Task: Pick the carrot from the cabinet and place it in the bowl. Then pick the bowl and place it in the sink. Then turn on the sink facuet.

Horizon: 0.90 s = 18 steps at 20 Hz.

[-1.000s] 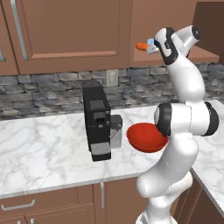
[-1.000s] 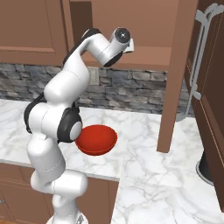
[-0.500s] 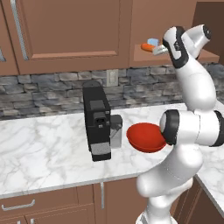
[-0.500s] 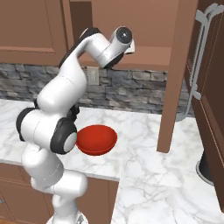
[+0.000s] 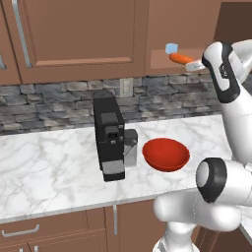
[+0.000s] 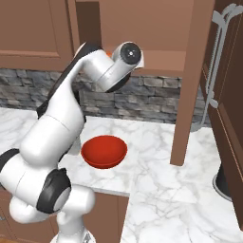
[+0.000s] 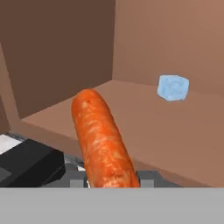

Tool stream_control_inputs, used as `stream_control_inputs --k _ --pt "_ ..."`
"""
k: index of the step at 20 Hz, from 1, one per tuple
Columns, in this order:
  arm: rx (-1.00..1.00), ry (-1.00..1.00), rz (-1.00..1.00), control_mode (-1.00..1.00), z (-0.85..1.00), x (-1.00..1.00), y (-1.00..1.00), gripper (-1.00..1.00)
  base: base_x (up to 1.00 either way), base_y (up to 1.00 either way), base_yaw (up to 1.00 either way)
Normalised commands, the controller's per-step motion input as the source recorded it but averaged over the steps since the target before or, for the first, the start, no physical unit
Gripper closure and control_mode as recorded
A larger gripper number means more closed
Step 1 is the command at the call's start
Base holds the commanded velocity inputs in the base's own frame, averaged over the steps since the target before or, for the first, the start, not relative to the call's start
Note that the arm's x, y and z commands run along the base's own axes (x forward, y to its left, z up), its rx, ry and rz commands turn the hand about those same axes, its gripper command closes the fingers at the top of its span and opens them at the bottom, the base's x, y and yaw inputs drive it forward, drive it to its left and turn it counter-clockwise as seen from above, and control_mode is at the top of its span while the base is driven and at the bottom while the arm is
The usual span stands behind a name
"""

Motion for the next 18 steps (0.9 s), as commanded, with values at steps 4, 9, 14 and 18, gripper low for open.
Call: stream_control_inputs --k 4,9,14,18 --pt "0.0 -0.01 0.0 -1.0 -0.14 -1.0 -0.13 1.0 0.0 0.0 0.0" --pt "0.0 0.0 0.0 -1.0 -0.21 -1.0 -0.23 1.0 0.0 0.0 0.0" --pt "-0.01 0.0 0.08 -1.0 -0.39 -1.0 -0.3 1.0 0.0 0.0 0.0" --pt "-0.05 0.0 0.13 -1.0 -0.65 -1.0 -0.01 1.0 0.0 0.0 0.0"
